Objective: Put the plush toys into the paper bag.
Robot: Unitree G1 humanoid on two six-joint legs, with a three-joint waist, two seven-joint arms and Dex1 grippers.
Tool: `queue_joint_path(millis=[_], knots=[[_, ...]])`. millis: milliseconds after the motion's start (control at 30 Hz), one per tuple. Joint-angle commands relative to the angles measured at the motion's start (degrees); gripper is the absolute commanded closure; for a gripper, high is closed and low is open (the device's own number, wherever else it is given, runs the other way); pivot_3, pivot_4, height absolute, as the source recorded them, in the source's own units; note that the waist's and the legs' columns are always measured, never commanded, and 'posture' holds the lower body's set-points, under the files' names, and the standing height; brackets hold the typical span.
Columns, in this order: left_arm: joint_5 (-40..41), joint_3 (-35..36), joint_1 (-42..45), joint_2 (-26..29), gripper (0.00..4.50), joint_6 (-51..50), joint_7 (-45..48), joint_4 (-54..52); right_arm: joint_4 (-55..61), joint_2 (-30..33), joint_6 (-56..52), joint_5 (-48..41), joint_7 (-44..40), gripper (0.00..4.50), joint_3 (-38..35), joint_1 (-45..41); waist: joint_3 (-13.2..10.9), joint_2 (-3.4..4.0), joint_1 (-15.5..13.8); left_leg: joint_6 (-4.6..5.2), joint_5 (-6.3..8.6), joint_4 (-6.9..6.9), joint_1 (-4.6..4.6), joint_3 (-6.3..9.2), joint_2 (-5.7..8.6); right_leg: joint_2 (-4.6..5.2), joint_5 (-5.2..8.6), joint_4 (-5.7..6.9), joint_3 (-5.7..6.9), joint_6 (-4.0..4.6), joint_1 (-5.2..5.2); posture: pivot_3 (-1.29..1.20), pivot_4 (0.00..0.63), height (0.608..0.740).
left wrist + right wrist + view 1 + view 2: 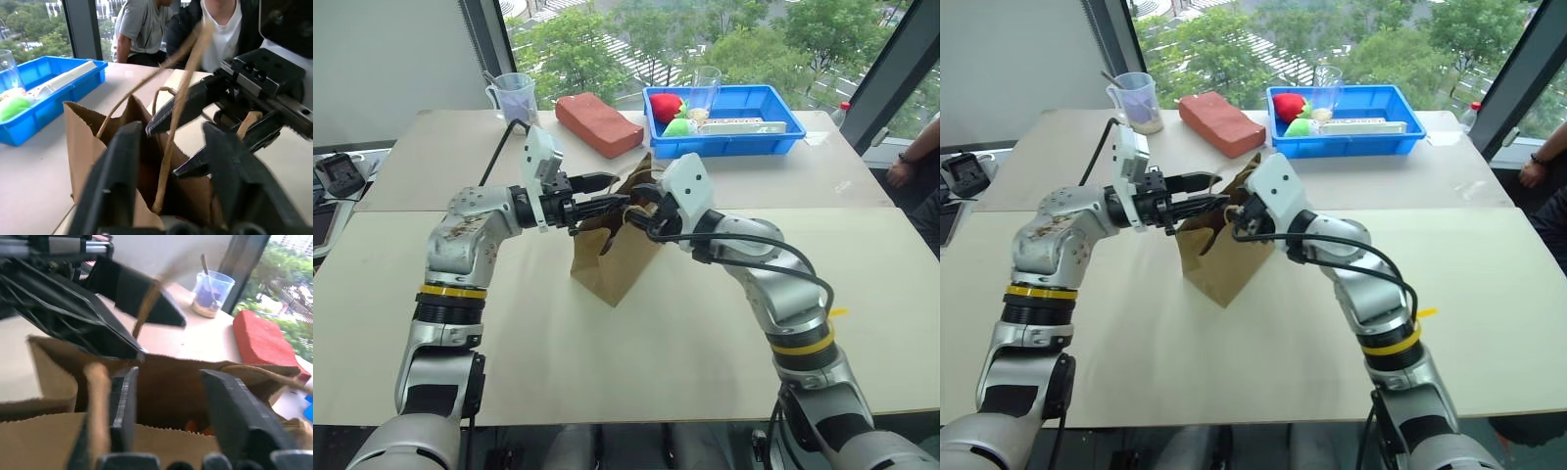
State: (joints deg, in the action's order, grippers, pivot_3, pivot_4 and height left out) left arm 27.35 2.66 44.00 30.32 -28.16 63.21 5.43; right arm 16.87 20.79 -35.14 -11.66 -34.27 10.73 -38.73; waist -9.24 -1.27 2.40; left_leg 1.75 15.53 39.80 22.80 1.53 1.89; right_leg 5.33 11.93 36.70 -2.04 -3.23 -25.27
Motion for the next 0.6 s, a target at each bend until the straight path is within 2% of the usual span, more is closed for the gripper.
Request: queue_joint_path(millis=[33, 67, 100, 367, 600], knots=[[4.03, 4.14, -3.55, 4.54, 0.44, -4.77, -1.41, -9.84, 5.22, 4.12, -1.33, -4.16, -4.64, 0.52, -3.52, -0.10, 0.00, 0.00, 0.01, 0.00, 0.00, -0.01, -0.01, 0.00, -0.01, 0.00, 0.00, -0.01, 0.00, 0.00, 0.01, 0.00, 0.150, 0.740], [5.00, 5.06, -4.85, 5.76, 0.04, -6.14, -1.89, -11.97, 5.63, 5.30, -1.88, -5.02, -5.83, 0.17, -3.99, -0.40, 0.00, 0.00, 0.05, 0.00, 0.01, -0.01, -0.02, 0.00, -0.01, 0.00, 0.00, -0.01, -0.01, 0.00, 0.01, 0.00, 0.150, 0.740], [6.04, 5.97, -5.92, 6.82, 0.00, -7.44, -2.37, -13.80, 5.92, 6.35, -2.20, -5.69, -6.82, 0.03, -4.27, -0.69, -0.01, 0.01, 0.06, 0.00, 0.01, -0.01, -0.02, -0.01, -0.02, 0.00, 0.00, -0.03, -0.02, 0.00, 0.01, 0.00, 0.150, 0.740], [9.48, 11.08, -13.90, 11.63, 0.00, -10.55, -6.05, -21.43, 5.39, 14.31, -2.40, -9.82, -15.02, 0.03, -6.05, -3.16, -0.01, 0.01, -0.39, 0.01, 0.01, -0.01, -0.06, -0.02, -0.11, 0.03, 0.00, -0.03, -0.02, 0.00, 0.08, 0.00, 0.150, 0.740], [10.92, 12.33, -18.60, 12.20, 0.00, -10.71, -8.82, -24.83, 6.77, 21.06, -1.60, -12.94, -22.27, 0.03, -5.92, -3.27, -0.02, 0.00, -1.42, 0.02, 0.02, -0.04, -0.04, -0.05, -0.15, 0.03, 0.00, -0.58, -0.02, 0.01, 0.11, 0.00, 0.150, 0.740]])
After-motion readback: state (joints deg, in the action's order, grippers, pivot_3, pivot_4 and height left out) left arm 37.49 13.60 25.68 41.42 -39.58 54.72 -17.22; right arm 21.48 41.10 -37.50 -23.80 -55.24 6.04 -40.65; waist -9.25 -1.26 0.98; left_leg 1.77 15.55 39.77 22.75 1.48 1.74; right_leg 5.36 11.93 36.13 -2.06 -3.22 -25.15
